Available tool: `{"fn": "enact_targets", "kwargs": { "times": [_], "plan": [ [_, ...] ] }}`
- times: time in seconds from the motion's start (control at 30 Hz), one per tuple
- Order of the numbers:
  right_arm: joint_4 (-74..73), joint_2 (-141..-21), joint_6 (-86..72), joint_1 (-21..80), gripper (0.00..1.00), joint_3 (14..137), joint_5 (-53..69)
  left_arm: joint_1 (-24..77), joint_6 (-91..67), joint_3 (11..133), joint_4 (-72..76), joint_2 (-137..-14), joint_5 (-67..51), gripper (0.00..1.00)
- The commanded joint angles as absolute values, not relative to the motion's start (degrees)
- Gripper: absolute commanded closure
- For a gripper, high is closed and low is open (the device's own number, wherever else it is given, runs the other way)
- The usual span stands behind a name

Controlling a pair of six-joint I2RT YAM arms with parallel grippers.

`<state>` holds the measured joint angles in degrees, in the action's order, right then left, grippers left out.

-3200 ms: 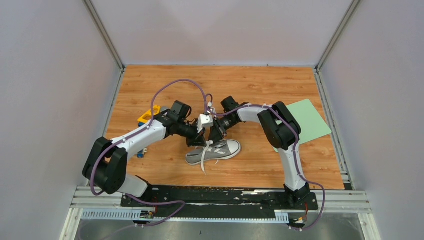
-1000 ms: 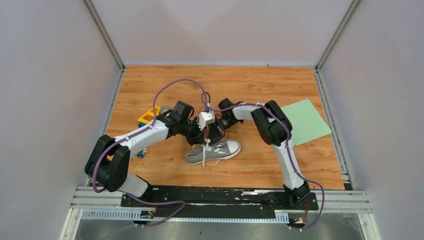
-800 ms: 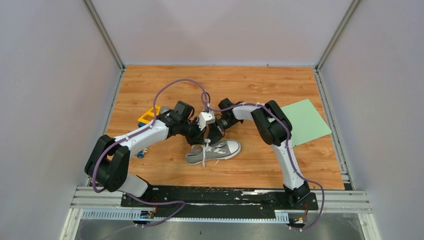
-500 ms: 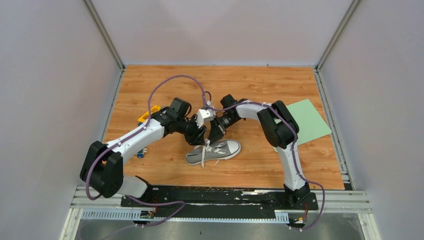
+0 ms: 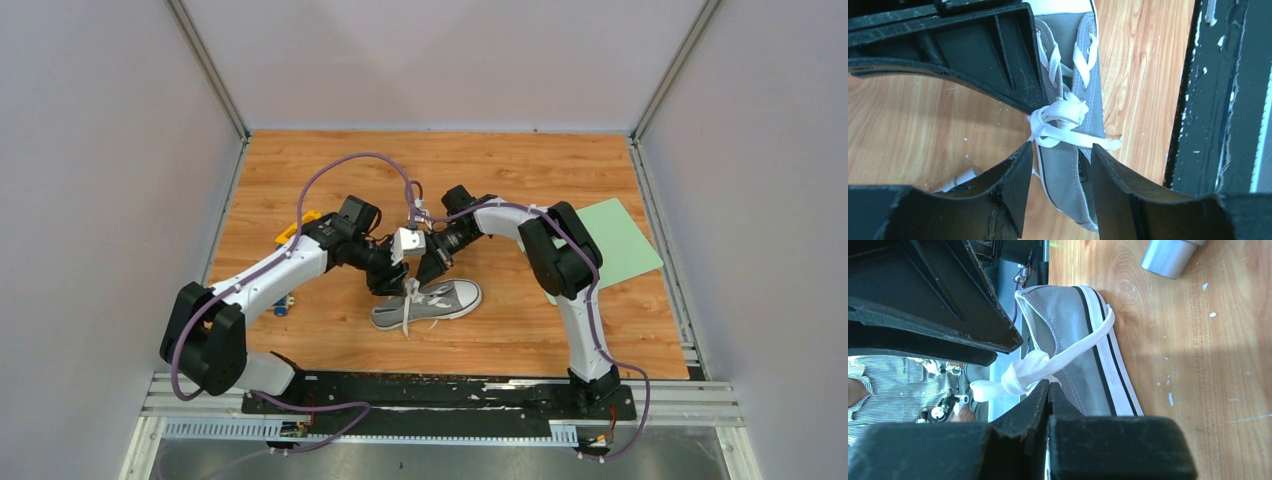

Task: Tie the shoes
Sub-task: Cross the shoelace with the shoelace.

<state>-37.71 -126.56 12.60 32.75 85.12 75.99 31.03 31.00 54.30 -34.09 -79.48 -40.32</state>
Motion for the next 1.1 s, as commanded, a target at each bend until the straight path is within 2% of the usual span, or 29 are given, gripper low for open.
{"fn": "enact_targets", "kwargs": {
  "times": [0.0, 0.23, 0.53, 0.83, 1.07],
  "plan": [
    [-38.64, -126.47, 14.98, 32.90, 0.96, 85.51, 78.40, 30.89, 43.86, 57.63, -36.49, -81.63, -43.18, 0.46],
    [-39.28, -126.48, 15.38, 33.05, 0.95, 85.37, 78.92, 30.92, 47.35, 58.76, -34.21, -84.41, -46.71, 0.44],
    [-39.66, -126.86, 15.60, 33.13, 0.95, 85.54, 79.45, 31.28, 53.13, 60.16, -35.68, -87.25, -46.75, 0.47],
    [-39.81, -127.18, 15.64, 33.22, 0.95, 85.48, 80.13, 32.58, 59.15, 62.29, -40.76, -90.43, -46.84, 0.63],
    [-39.92, -127.54, 15.64, 33.44, 0.95, 85.65, 80.53, 32.68, 63.24, 64.11, -44.71, -91.53, -46.85, 0.64]
  ]
}}
